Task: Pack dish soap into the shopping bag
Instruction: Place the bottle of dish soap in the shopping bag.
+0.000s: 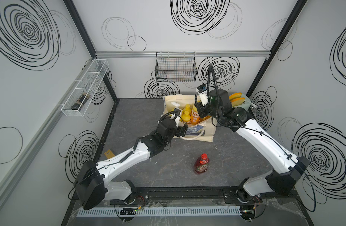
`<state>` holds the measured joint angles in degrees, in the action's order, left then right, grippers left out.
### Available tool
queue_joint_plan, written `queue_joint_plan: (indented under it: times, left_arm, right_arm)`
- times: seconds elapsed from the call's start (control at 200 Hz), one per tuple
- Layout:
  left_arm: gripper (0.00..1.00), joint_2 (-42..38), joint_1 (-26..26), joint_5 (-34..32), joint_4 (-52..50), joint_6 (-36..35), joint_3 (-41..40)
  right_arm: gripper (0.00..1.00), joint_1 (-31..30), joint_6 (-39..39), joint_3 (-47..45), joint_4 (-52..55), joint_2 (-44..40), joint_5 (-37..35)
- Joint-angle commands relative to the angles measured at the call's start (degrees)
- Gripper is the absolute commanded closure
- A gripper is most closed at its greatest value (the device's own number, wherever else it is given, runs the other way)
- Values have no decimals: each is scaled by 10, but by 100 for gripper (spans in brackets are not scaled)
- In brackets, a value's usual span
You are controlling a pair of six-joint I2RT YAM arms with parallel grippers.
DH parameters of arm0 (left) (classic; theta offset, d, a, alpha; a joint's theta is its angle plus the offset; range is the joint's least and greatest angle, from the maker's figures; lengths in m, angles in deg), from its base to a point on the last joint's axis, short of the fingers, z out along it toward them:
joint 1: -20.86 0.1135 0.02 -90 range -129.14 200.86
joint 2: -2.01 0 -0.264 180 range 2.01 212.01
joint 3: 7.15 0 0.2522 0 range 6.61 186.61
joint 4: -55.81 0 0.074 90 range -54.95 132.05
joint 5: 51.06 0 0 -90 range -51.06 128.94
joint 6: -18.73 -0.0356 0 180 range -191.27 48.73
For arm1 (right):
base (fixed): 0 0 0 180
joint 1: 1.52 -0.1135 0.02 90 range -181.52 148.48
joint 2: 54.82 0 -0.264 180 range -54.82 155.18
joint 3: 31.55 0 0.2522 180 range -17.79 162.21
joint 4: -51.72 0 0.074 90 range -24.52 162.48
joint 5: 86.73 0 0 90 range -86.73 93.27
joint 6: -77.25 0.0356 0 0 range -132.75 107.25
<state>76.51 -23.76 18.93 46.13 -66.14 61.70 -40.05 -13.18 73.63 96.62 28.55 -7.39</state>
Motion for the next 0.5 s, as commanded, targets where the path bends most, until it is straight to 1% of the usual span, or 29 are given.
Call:
queue_joint_plan:
  times: [0.0, 0.1, 0.175, 0.35, 0.495]
  left_arm:
    - [4, -21, -2, -12, 18, -4, -13]
    - [4, -36, -2, -18, 18, 5, -14]
    - [4, -52, -2, -10, 24, 12, -19]
    - [4, -91, -1, -5, 40, 16, -36]
    - [4, -96, 2, -10, 40, 19, -40]
  right_arm:
    - [100, 2, -14, -9, -95, -15, -35]
    - [100, 2, -12, -34, -107, -15, -41]
    - [100, 4, -11, -51, -116, -14, -44]
    - [100, 15, 0, -82, -132, -7, -35]
    - [100, 23, 8, -97, -138, 5, -28]
